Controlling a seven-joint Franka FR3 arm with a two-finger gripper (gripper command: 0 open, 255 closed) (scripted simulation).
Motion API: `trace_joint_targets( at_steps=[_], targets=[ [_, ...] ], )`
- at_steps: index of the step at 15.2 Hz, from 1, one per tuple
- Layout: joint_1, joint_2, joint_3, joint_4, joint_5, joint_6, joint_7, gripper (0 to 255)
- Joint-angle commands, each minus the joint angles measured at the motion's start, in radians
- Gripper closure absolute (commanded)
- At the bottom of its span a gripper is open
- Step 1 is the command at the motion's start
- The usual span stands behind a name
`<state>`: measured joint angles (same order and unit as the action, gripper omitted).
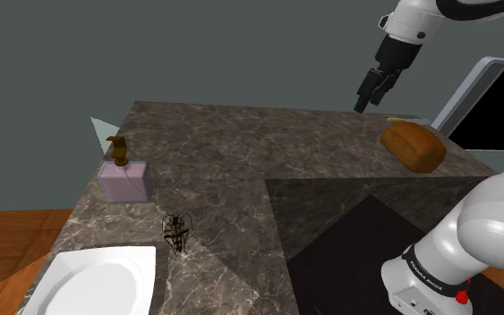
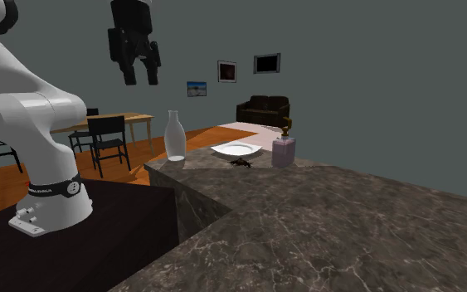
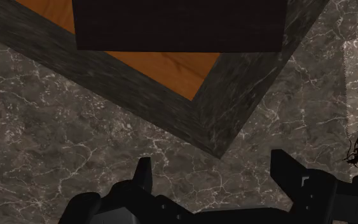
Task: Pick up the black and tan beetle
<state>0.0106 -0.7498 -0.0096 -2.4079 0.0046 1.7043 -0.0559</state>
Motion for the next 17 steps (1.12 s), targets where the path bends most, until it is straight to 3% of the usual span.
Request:
trace_joint_targets(
  at_steps=[1, 9, 17],
  targets=[
    [0.000, 0.000, 0.000, 0.000, 0.000, 0.000, 0.000, 0],
    [0.049, -0.005, 0.188, -0.144, 0.100, 0.182, 0.242, 0],
    [0.079, 0.125, 0.403, -0.182, 0.172, 0.394, 0.498, 0]
  ],
)
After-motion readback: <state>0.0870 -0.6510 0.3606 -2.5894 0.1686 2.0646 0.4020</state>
